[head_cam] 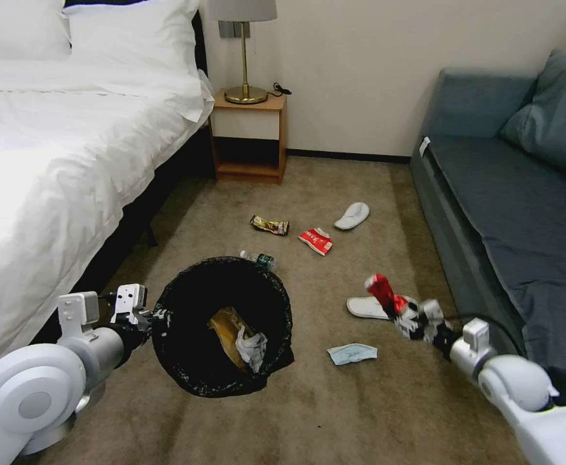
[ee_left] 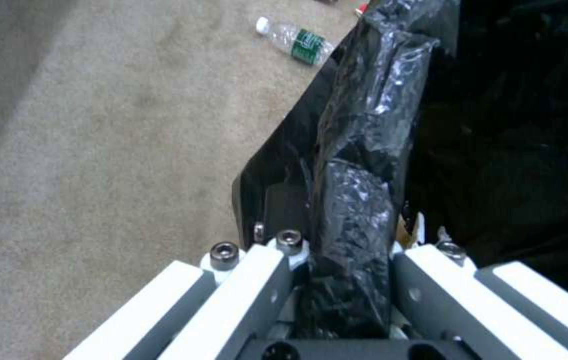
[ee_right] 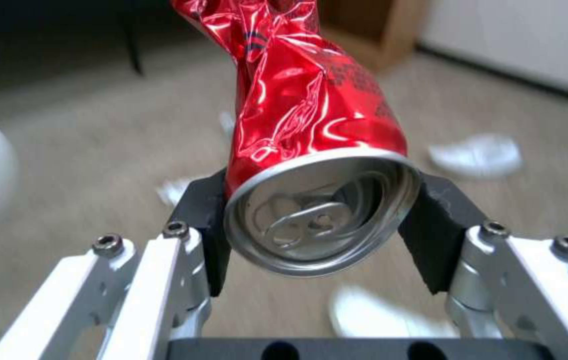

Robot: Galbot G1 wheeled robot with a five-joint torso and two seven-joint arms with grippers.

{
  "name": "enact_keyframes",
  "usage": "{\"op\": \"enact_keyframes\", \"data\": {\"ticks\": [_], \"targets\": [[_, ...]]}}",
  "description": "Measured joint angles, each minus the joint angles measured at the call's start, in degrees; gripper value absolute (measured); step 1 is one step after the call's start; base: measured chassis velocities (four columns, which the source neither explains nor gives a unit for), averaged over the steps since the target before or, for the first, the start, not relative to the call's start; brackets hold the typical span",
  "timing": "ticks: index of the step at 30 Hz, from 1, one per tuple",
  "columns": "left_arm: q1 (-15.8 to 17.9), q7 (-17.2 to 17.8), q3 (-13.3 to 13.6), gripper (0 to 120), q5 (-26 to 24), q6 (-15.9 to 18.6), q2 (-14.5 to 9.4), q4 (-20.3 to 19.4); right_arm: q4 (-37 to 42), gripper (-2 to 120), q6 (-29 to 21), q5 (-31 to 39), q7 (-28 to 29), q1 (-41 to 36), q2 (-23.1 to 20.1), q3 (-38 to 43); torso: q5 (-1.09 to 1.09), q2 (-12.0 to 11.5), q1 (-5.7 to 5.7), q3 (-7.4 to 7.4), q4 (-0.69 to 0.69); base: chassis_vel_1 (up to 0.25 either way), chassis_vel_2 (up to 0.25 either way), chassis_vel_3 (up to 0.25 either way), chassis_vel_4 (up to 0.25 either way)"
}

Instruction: Pick up the trash bin, then pick up the garbage on the floor and place it into the trash bin.

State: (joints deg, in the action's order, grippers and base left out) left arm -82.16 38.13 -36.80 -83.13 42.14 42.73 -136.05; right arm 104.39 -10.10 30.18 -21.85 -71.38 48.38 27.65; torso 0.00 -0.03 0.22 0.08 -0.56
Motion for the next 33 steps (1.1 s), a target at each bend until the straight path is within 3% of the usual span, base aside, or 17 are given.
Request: {"op": "enact_keyframes", "data": {"ticks": [14, 24, 33], "targets": [[1.39, -0.15, 1.79, 2, -0.28, 0.00, 0.06, 0.01, 20.39, 50, -11.47, 14.66, 5.19, 10.37, -1.25, -9.44, -0.01, 0.00, 0.00, 0.00, -0.01, 0.000, 0.000, 0.000, 0.000], [2.46, -0.12, 2.83, 2, -0.29, 0.00, -0.77, 0.37, 22.62, 50, -13.60, 16.72, 8.92, 17.35, 0.87, -23.79, -0.02, 0.00, 0.00, 0.00, 0.01, 0.000, 0.000, 0.000, 0.000], [3.39, 0.65, 4.35, 2, -1.49, 0.00, -1.82, 0.55, 22.51, 51, -13.90, 16.19, 9.53, 17.28, 0.36, -27.80, -0.01, 0.00, 0.00, 0.00, 0.00, 0.000, 0.000, 0.000, 0.000]]}}
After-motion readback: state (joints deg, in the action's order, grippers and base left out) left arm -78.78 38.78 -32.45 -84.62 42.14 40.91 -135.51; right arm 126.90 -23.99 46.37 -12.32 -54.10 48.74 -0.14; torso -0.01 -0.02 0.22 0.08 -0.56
